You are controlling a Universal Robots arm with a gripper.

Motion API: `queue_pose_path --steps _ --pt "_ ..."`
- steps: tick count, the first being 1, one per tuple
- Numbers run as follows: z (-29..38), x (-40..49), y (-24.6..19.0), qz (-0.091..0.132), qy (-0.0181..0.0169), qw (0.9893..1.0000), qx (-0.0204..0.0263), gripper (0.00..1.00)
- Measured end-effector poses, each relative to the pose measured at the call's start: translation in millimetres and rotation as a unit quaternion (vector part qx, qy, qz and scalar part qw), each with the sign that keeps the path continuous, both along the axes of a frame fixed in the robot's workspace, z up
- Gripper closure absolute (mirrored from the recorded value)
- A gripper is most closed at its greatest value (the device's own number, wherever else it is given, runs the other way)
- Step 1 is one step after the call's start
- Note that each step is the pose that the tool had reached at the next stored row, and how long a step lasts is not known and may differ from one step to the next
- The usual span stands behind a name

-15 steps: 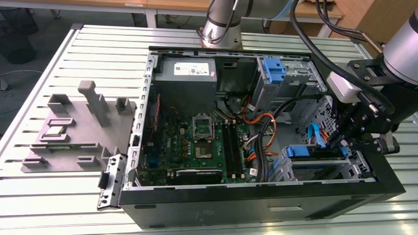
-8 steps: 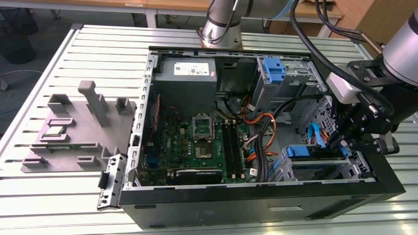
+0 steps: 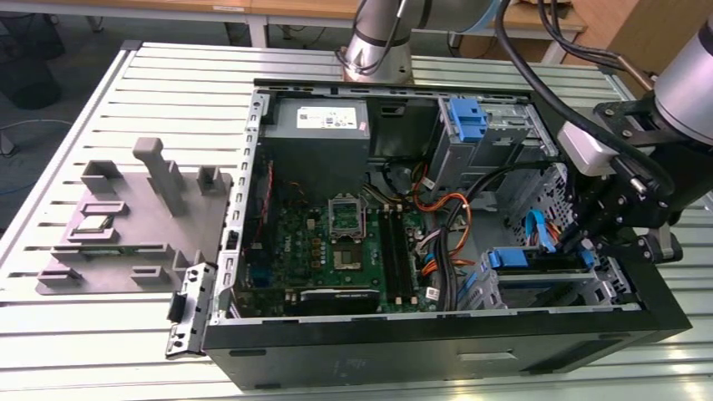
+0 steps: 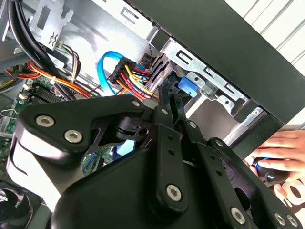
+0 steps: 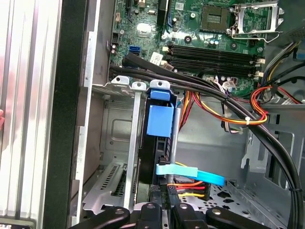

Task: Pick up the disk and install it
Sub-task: 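Insert the second disk wire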

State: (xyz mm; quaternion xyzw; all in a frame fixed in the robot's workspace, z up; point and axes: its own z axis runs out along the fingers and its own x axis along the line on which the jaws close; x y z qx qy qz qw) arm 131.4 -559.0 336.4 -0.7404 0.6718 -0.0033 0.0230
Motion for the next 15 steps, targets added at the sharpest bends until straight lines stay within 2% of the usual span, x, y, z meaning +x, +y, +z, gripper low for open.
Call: queue_pose_path --steps 15 --pt "0.5 1.0 -2.8 0.000 0.0000 1.0000 -0.0001 0.83"
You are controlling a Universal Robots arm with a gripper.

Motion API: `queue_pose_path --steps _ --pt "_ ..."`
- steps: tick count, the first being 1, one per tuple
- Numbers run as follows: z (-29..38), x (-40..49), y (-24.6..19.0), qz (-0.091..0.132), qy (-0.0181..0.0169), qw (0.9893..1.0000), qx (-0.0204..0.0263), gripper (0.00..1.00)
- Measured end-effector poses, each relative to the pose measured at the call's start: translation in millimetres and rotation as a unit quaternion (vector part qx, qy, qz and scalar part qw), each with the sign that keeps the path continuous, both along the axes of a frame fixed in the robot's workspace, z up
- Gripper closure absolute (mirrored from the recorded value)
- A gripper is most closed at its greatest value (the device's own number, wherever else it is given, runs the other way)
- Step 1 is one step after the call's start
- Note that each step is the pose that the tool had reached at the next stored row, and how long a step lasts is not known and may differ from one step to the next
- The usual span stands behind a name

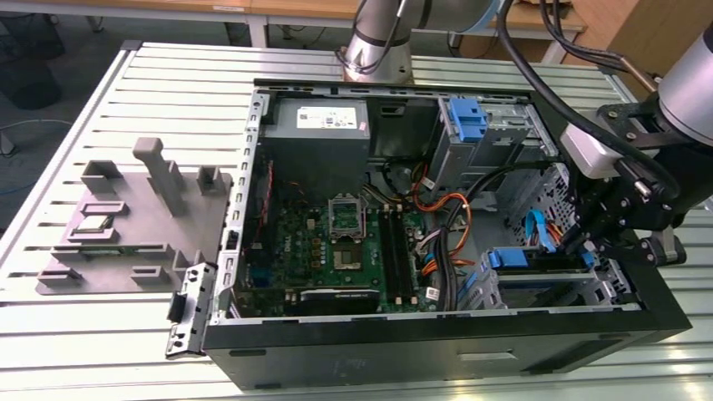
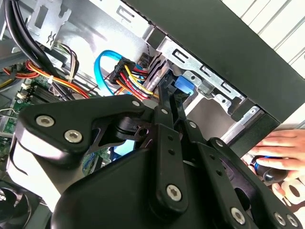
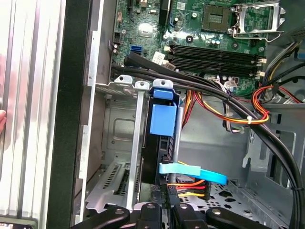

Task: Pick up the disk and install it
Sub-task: 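Insert the second disk wire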

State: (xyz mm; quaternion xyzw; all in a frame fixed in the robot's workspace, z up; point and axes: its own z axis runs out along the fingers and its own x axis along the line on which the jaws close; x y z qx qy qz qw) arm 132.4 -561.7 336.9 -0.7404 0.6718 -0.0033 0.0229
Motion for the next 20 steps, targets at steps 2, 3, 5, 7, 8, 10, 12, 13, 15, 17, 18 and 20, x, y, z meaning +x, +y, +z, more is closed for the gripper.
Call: queue_pose_path --steps 2,3,5,7,8,10,12,13,15,17,18,20 --pt "-0.4 0.0 -0.1 0.000 0.0000 1.0000 0.0001 0.83" --pt "-0.8 0.0 -0.1 0.000 0.0000 1.0000 0.0001 0.83" --pt "-1.8 0.0 -0.1 0.000 0.0000 1.0000 -0.0001 0.83" --pt "-1.9 0.0 -0.2 0.000 0.0000 1.0000 -0.0002 0.83" --pt "-2.0 0.0 -0.2 0.000 0.0000 1.0000 -0.0002 0.83" --pt "-2.2 0.0 -0.2 0.000 0.0000 1.0000 0.0000 0.83" --pt "-2.2 0.0 -0.1 0.000 0.0000 1.0000 0.0000 0.83" --pt "-2.3 0.0 -0.1 0.000 0.0000 1.0000 0.0000 0.83" --pt "-3.0 -0.4 -0.1 0.000 -0.0005 1.0000 0.0001 0.83" --pt "-3.2 -0.7 -0.1 0.000 -0.0007 1.0000 -0.0001 0.83" --pt "-3.3 -0.8 -0.2 0.000 -0.0006 1.0000 -0.0001 0.83" --pt "-3.4 -0.8 -0.1 0.000 -0.0007 1.0000 0.0000 0.83"
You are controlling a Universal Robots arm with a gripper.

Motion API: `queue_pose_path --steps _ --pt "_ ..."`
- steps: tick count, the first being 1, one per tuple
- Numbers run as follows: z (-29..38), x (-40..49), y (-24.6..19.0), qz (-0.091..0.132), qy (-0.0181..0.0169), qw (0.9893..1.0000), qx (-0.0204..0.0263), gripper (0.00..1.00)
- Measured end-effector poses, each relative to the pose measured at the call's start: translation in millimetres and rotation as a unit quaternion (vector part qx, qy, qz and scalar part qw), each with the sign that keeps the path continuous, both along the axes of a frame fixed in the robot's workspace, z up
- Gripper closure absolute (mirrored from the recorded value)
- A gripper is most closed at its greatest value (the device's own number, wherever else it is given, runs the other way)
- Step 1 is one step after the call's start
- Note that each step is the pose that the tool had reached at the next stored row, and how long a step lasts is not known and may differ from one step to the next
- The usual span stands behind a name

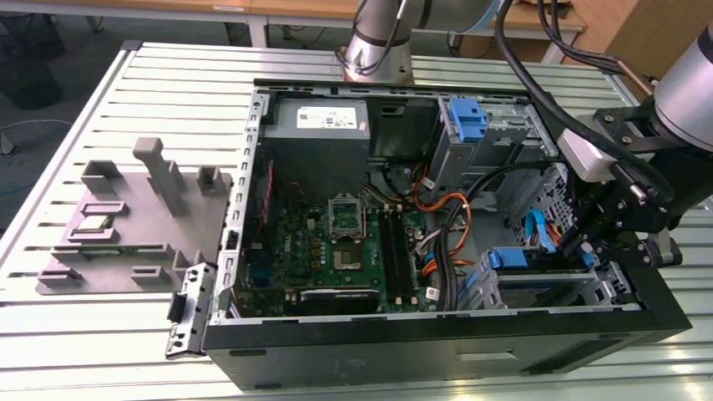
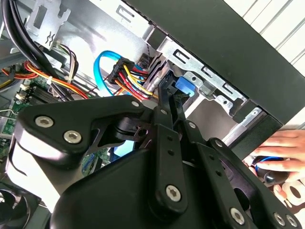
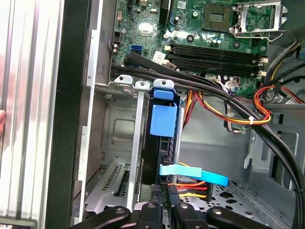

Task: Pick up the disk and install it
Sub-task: 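Insert the second disk wire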

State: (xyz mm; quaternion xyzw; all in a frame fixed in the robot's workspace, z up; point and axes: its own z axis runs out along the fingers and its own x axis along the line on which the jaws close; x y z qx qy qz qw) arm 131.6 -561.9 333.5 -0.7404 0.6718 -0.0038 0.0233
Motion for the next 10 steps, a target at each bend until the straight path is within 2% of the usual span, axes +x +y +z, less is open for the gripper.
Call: queue_pose_path --steps 6,7,10 --pt "-0.4 0.0 0.0 0.000 0.0000 1.0000 0.0002 0.82" --pt "-0.3 0.0 0.0 0.000 0.0000 1.0000 0.0002 0.76" --pt "-0.2 0.0 0.0 0.000 0.0000 1.0000 0.0000 0.76"
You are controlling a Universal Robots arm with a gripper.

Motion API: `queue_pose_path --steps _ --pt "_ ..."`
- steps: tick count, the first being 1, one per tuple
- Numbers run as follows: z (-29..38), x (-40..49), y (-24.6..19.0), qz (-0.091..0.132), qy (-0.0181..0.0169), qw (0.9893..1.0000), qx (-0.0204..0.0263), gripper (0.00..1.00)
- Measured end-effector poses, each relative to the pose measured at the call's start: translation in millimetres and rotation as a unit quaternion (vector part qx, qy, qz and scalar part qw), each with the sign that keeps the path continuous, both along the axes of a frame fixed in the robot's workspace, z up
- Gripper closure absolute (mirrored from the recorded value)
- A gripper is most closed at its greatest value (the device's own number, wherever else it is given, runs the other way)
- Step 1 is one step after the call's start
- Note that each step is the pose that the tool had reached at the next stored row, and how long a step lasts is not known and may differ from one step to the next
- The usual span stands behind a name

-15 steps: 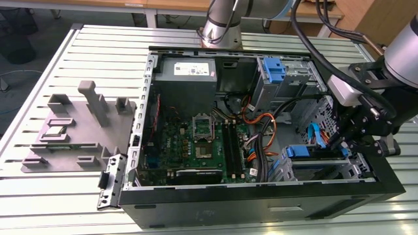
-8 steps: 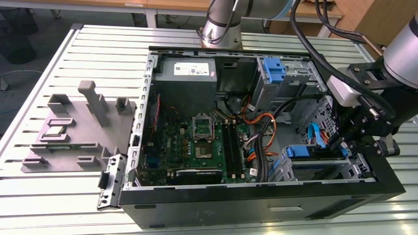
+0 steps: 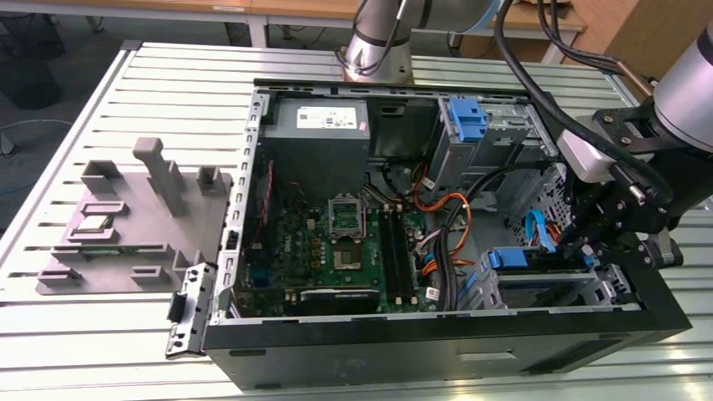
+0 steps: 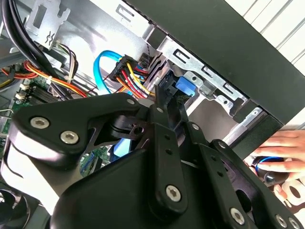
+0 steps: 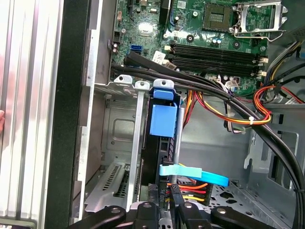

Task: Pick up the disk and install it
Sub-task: 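Insert the second disk wire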

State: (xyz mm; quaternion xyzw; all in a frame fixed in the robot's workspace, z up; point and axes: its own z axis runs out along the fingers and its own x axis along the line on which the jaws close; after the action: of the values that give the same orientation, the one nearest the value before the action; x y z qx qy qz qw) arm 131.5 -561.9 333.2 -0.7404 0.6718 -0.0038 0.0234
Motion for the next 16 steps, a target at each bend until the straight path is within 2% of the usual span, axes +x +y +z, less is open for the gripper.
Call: queue_pose_path --steps 13,16 --pt "3.3 -0.5 1.0 0.000 -0.0001 1.0000 0.0002 0.76" --pt "2.8 -0.5 1.0 0.000 -0.0005 1.0000 0.0016 0.76"
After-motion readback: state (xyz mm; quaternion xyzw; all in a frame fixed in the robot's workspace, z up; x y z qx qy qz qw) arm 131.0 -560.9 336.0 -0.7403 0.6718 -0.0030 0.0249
